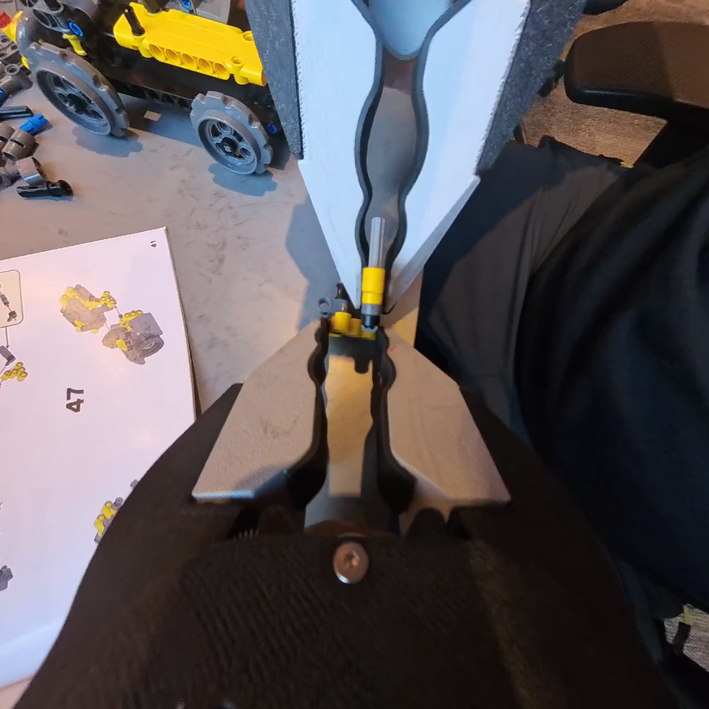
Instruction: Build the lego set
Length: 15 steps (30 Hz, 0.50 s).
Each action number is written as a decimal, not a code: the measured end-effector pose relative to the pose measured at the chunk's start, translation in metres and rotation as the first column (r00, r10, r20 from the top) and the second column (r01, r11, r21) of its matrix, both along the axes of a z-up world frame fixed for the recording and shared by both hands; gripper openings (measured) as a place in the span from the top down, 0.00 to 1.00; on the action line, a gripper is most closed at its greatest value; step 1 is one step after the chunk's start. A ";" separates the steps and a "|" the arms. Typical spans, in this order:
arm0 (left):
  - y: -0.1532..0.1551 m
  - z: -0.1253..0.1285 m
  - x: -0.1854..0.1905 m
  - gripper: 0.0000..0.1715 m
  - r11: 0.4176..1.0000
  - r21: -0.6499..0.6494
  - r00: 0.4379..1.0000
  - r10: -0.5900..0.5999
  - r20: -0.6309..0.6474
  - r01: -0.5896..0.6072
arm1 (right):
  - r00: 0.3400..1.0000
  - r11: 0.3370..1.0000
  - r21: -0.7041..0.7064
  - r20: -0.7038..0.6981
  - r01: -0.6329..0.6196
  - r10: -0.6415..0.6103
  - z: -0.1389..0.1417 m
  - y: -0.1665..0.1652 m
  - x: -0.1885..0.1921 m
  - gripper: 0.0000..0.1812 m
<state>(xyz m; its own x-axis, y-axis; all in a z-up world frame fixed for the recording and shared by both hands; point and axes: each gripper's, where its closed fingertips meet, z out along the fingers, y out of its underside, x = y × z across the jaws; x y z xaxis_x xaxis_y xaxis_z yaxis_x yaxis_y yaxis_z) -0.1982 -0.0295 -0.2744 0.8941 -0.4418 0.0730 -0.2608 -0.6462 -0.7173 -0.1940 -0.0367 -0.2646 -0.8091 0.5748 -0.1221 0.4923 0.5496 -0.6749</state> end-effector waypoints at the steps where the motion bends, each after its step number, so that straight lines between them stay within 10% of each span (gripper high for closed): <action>1: 0.000 0.000 0.000 0.87 1.000 0.003 1.000 0.000 -0.004 0.000 | 1.000 1.000 -0.023 -0.001 0.011 -0.011 0.000 0.000 0.000 0.96; 15: 0.002 0.001 0.000 0.86 1.000 0.005 1.000 0.009 0.020 -0.009 | 0.995 0.998 0.029 -0.086 0.049 -0.046 -0.001 0.007 0.001 0.96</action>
<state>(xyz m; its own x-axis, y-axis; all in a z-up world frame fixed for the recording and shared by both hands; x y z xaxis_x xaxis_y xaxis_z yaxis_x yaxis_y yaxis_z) -0.1979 -0.0274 -0.2738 0.8965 -0.4341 0.0891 -0.2402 -0.6449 -0.7255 -0.1932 -0.0294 -0.2657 -0.7874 0.6155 -0.0353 0.4599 0.5482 -0.6986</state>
